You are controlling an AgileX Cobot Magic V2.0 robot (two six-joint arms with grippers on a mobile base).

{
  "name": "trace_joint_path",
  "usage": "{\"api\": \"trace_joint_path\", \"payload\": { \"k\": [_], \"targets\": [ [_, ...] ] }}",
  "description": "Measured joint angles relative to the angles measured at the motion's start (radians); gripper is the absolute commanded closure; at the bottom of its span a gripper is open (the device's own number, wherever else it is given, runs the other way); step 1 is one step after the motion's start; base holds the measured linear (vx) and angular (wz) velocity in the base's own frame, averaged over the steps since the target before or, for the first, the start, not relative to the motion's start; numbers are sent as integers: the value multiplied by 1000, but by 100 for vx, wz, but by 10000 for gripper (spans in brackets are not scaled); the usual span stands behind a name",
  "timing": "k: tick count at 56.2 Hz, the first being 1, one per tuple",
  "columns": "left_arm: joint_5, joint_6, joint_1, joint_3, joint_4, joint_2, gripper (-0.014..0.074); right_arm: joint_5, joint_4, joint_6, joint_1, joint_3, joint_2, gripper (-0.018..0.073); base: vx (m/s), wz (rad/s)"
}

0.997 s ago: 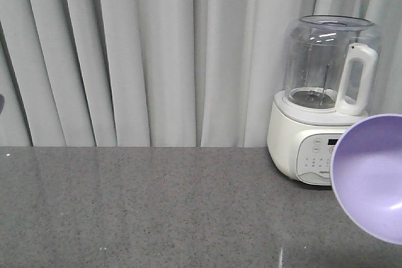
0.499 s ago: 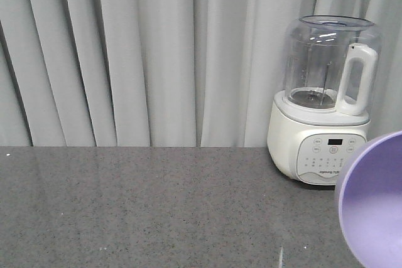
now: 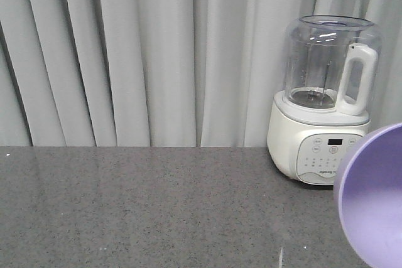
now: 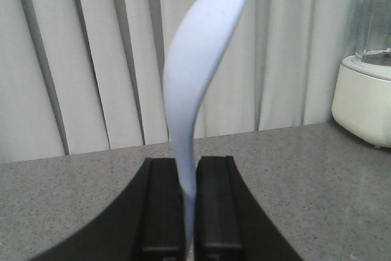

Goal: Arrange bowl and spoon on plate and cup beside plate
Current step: 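Hold spoon and bowl while driving to the counter with the plate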

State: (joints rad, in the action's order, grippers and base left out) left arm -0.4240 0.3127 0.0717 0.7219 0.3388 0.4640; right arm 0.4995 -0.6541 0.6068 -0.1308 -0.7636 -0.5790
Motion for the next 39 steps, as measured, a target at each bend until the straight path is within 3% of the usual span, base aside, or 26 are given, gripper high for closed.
{"api": "trace_joint_path", "payload": {
  "k": [24, 39],
  "targets": [
    [0, 0, 0, 0, 1, 0, 594, -1, -1, 0, 0, 0, 0, 568, 0, -2],
    [0, 0, 0, 0, 1, 0, 594, -1, -1, 0, 0, 0, 0, 568, -7, -28]
  ]
}}
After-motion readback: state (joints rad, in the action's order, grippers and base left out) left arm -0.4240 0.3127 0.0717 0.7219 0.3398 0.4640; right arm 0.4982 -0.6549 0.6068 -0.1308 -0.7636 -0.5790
